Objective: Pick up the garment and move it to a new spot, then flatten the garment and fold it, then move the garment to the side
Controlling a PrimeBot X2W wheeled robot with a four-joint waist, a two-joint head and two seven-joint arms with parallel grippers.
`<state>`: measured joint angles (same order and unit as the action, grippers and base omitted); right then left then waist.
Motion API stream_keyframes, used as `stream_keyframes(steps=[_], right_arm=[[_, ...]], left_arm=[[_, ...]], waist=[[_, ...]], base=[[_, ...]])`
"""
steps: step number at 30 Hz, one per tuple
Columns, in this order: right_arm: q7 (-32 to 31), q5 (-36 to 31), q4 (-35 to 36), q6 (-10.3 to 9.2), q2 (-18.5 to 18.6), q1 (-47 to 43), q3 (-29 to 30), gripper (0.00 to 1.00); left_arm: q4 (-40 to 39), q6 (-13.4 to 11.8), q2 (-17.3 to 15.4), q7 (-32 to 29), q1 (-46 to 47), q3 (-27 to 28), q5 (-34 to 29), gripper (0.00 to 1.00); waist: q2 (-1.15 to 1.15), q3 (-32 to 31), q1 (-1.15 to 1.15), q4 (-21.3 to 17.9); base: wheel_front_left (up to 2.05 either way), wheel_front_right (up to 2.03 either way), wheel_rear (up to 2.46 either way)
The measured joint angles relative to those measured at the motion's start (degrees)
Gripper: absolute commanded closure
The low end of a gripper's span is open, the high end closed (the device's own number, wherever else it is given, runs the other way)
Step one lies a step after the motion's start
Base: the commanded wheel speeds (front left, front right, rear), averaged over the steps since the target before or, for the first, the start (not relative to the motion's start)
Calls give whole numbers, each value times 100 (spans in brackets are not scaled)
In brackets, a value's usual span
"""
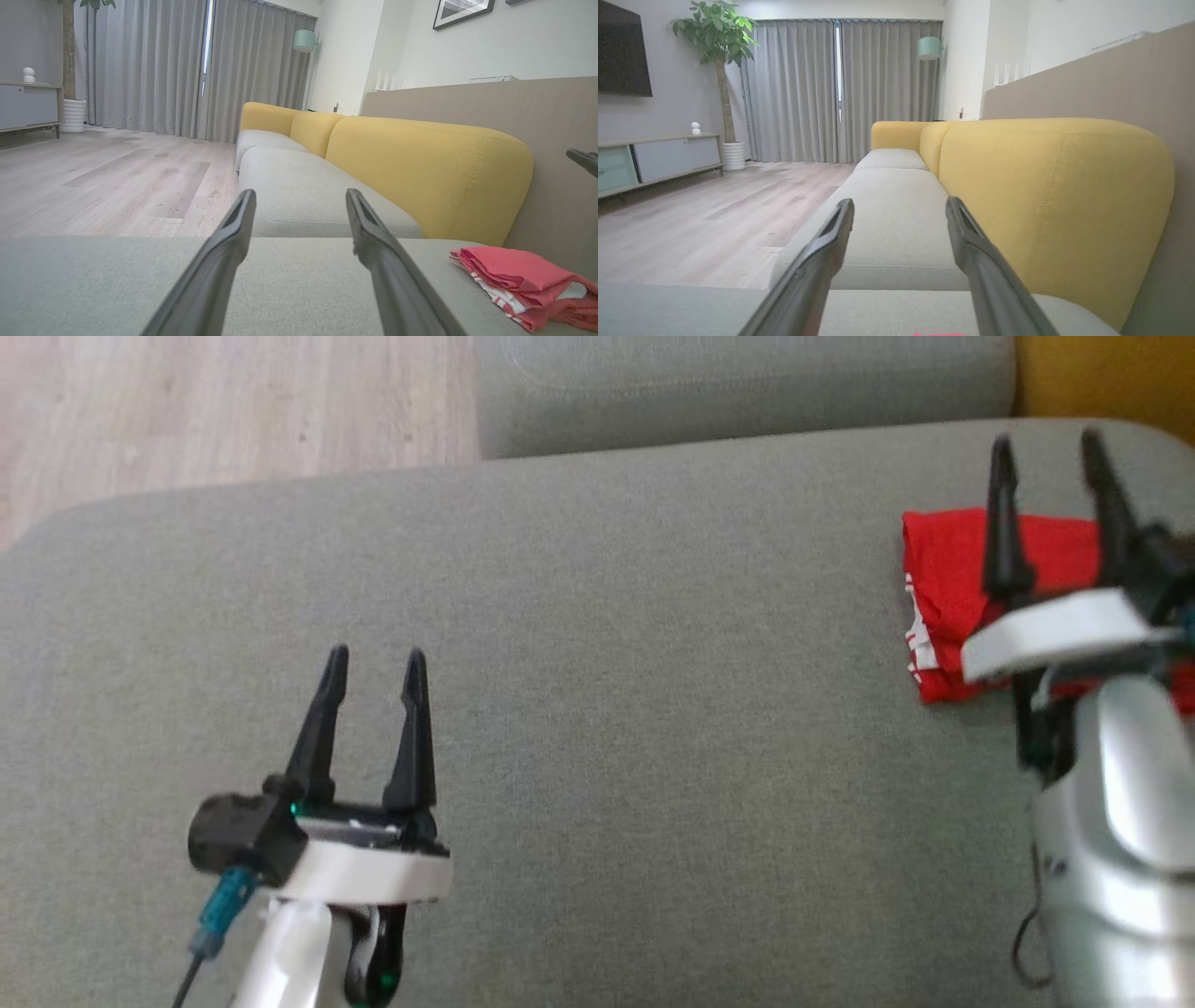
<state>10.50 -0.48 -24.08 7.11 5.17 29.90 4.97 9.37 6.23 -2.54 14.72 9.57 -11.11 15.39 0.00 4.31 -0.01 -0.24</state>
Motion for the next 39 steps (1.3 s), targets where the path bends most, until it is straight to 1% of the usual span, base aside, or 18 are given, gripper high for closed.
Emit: stream_keyframes(steps=[2,6,7,9,13,17,24,28,39], right_arm=[[1,201,98,0,-101,-263,-21,0],[87,576,115,0,-169,-909,-179,0],[137,761,99,0,-172,-1096,-277,0],[223,1046,2,0,-176,-1432,-453,0],[331,1257,-220,0,-225,-1895,-682,0],[371,1351,-257,0,-234,-1991,-683,0],[372,1348,40,0,-234,-1992,-679,0],[372,1293,127,0,-234,-1996,-716,0],[374,1312,209,0,-234,-2016,-793,0]], left_arm=[[59,0,-4,0,-108,10,0,0],[127,-1,-11,0,-273,36,0,0],[132,-14,-12,0,-308,36,0,0],[137,-27,-13,0,-349,36,0,0],[140,-76,-14,0,-439,40,0,0],[157,-79,-15,0,-495,40,0,0],[285,-177,-15,0,-530,91,87,0],[280,-170,-16,0,-530,201,310,0],[145,-167,-16,0,-560,359,338,0]], waist=[[0,-75,0,25],[0,-192,0,41],[0,-210,0,43],[0,-239,0,43],[0,-270,0,35],[0,-258,1,12],[0,-245,1,-10],[0,-270,1,-3],[0,-333,1,-18]], base=[[0,0,0],[0,0,0],[0,0,0],[0,0,0],[0,0,0],[0,0,0],[0,0,0],[0,0,0],[0,0,0]])
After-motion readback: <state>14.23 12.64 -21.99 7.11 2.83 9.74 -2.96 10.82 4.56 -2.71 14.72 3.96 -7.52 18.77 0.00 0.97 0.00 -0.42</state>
